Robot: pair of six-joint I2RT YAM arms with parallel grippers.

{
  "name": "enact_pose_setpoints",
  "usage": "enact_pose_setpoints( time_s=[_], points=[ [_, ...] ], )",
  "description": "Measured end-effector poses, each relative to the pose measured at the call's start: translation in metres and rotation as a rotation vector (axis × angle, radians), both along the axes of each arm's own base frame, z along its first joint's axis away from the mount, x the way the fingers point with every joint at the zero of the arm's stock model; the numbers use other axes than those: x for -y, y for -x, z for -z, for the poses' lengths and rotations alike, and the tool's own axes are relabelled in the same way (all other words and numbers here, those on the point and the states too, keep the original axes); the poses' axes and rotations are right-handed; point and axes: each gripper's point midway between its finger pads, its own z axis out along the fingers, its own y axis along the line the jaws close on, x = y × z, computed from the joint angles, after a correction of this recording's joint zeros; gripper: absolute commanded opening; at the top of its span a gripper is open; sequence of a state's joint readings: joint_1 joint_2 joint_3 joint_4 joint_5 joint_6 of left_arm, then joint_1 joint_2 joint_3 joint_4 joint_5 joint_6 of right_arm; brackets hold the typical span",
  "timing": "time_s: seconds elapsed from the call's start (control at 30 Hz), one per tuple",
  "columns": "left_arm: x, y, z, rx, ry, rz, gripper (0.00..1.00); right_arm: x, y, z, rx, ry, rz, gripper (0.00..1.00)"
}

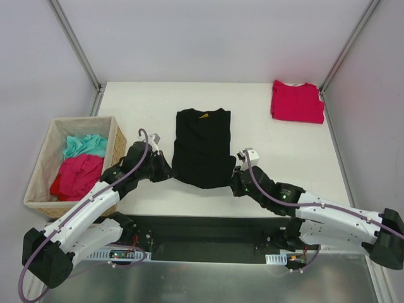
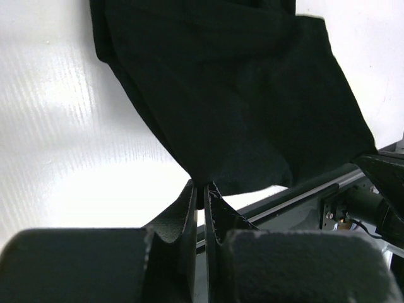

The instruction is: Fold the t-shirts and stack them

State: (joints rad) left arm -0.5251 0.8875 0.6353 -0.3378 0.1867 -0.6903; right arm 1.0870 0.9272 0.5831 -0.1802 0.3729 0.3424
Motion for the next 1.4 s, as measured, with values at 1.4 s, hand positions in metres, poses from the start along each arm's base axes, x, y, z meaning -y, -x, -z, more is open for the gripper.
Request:
enact_pose_setpoints(
  time_s=[1.4],
  points=[
    [-0.007,-0.06,-0.099,0.255,-0.146,-0.071,0.0,0.042,-0.062,-0.116,0.382,0.132,0.168,0.01]
  ],
)
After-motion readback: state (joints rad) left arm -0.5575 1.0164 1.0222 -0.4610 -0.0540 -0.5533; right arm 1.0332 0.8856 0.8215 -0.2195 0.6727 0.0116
